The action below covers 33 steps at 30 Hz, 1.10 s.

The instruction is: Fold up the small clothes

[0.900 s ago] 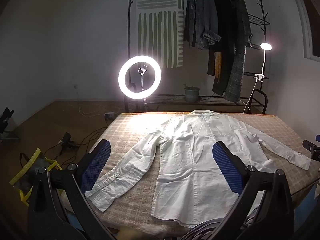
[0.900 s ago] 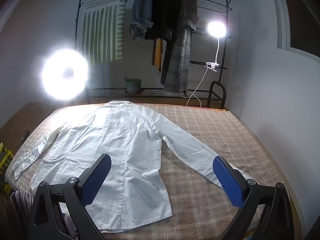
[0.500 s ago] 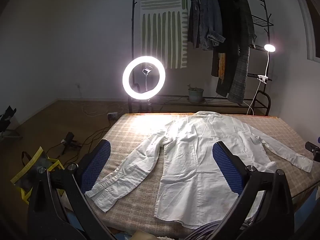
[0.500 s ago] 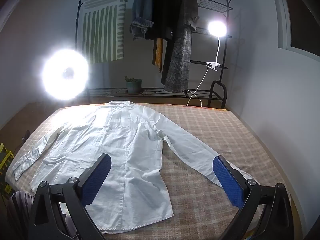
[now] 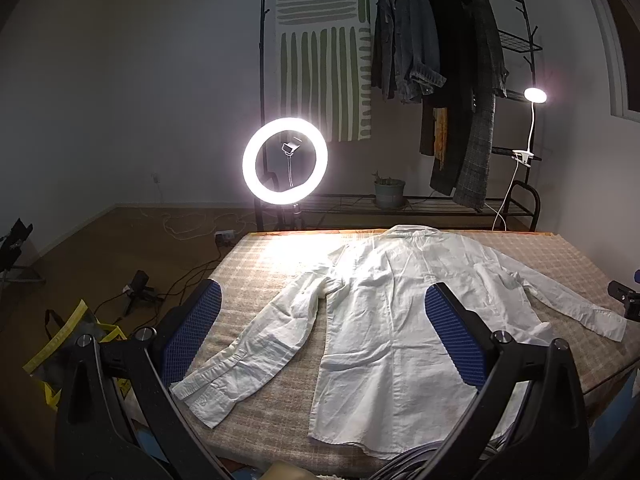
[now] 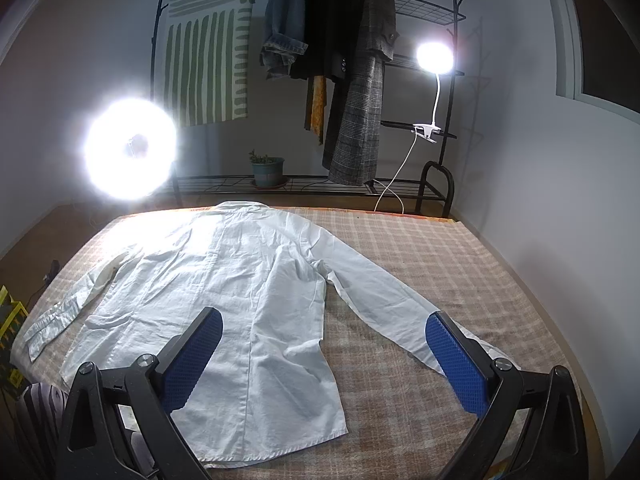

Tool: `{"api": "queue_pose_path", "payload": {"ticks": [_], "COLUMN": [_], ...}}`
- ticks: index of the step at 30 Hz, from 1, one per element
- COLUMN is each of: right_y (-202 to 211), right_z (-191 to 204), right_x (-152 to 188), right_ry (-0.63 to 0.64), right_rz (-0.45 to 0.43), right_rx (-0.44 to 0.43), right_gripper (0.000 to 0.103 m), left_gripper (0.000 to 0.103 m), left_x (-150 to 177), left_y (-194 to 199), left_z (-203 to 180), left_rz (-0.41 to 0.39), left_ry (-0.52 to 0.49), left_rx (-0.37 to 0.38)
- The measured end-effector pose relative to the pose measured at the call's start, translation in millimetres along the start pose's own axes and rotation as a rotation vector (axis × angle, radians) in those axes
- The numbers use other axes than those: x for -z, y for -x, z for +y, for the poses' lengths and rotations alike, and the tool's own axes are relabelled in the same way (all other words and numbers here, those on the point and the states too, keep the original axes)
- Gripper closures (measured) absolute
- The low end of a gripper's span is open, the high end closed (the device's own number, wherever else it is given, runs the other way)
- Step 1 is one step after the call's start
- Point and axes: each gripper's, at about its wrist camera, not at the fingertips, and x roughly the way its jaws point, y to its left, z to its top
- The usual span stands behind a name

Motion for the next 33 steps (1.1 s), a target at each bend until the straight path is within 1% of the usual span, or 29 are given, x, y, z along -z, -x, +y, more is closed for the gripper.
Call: {"api": "queue_pose_path", "payload": {"ticks": [33], "right_y": [-3.7], "right_z": [6.5], "right_x": [0.4], "right_ry": [0.0], "right_rz": [0.004], "right_rx": [-0.008], "right_gripper": [0.0], "left_gripper": [0.0], "left_x": [-1.6], "left_y": [2.6], "left_z": [-3.1], "left_rz": [-0.005], "left_ry": [-0.007], "left_rx": [-0.002]}}
